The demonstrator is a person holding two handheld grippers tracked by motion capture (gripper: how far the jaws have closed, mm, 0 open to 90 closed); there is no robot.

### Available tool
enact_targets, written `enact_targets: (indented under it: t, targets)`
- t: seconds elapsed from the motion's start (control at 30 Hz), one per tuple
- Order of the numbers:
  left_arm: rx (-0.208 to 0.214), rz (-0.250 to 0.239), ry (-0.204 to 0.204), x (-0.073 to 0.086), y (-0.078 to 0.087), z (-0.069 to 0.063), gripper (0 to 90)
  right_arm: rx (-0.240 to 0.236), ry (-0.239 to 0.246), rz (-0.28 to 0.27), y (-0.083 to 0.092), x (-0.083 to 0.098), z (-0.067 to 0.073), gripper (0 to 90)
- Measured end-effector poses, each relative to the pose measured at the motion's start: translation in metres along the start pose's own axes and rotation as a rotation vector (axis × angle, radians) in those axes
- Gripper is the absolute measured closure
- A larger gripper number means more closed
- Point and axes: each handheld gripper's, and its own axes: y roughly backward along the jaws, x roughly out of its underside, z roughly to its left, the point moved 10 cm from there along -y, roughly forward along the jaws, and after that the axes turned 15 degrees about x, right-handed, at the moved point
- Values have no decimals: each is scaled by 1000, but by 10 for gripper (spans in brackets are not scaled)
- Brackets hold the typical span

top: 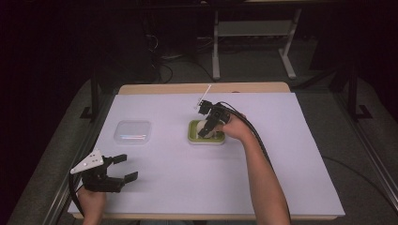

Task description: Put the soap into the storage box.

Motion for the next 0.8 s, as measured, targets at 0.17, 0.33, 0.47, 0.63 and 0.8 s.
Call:
enact_targets:
  t: [0.17, 0.33, 0.47, 0.63, 0.8]
  targets:
    - [2, 4, -8, 0, 0, 0, 131, -2, -2, -1, -1, -1, 1, 232]
    - [3, 4, -8, 0, -1, 0, 131, -5, 4, 2, -2, -1, 4, 232]
    - [1, 1, -1, 0, 0, 0, 131, -2, 9, 1, -3, -2, 5, 232]
    - [2, 4, -7, 0, 0, 0, 131, -1, 8, 0, -3, -2, 5, 232]
    - [3, 4, -8, 0, -1, 0, 131, 5, 4, -2, -3, -1, 5, 231]
